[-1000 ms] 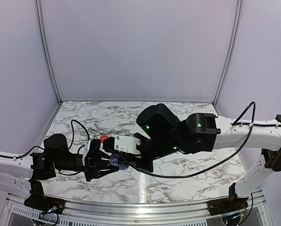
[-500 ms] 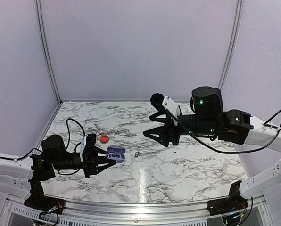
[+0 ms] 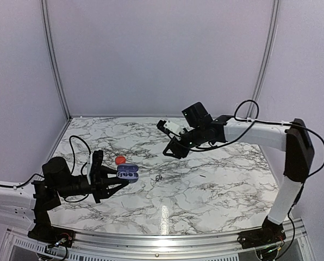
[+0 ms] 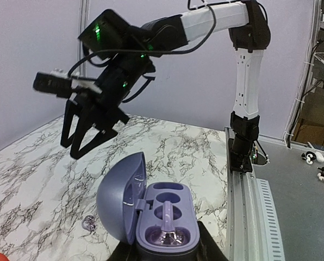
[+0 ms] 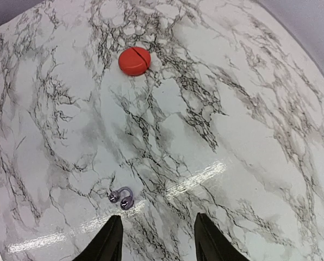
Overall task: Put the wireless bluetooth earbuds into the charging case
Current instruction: Move the right earbud to the center of the board.
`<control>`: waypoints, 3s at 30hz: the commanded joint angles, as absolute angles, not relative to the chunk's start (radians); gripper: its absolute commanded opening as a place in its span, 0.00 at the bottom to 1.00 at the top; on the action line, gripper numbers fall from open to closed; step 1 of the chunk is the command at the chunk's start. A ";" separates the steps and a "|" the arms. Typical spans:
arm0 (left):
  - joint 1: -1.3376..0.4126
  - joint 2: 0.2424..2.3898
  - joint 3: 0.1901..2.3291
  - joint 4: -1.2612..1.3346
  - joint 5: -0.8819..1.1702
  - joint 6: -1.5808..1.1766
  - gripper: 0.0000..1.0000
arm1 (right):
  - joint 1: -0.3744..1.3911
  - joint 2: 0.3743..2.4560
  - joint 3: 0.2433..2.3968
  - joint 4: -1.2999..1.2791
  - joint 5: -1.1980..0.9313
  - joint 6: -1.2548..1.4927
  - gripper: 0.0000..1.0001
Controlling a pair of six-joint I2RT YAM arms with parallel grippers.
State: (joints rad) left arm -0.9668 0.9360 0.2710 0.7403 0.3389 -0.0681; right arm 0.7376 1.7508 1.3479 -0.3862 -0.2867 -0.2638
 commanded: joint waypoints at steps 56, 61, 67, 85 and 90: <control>-0.957 0.973 0.264 0.831 0.379 -0.069 0.00 | 0.755 2.101 1.466 -0.700 -0.591 -0.480 0.38; -0.957 0.977 0.270 0.830 0.379 -0.066 0.00 | 0.755 2.092 1.456 -0.713 -0.564 -0.478 0.37; -0.957 0.982 0.273 0.830 0.379 -0.065 0.00 | 0.740 2.051 1.399 -0.707 -0.558 -0.456 0.35; -0.957 0.992 0.284 0.830 0.389 -0.063 0.00 | 0.741 1.965 1.273 -0.642 -0.669 -0.372 0.35; -0.957 0.991 0.278 0.831 0.384 -0.062 0.00 | 0.740 1.950 1.270 -0.602 -0.612 -0.333 0.34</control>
State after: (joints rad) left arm -0.9615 0.9890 0.2615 0.7856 0.3763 -0.0673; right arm 0.7414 1.9835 1.2755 -0.6491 -0.6418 -0.3767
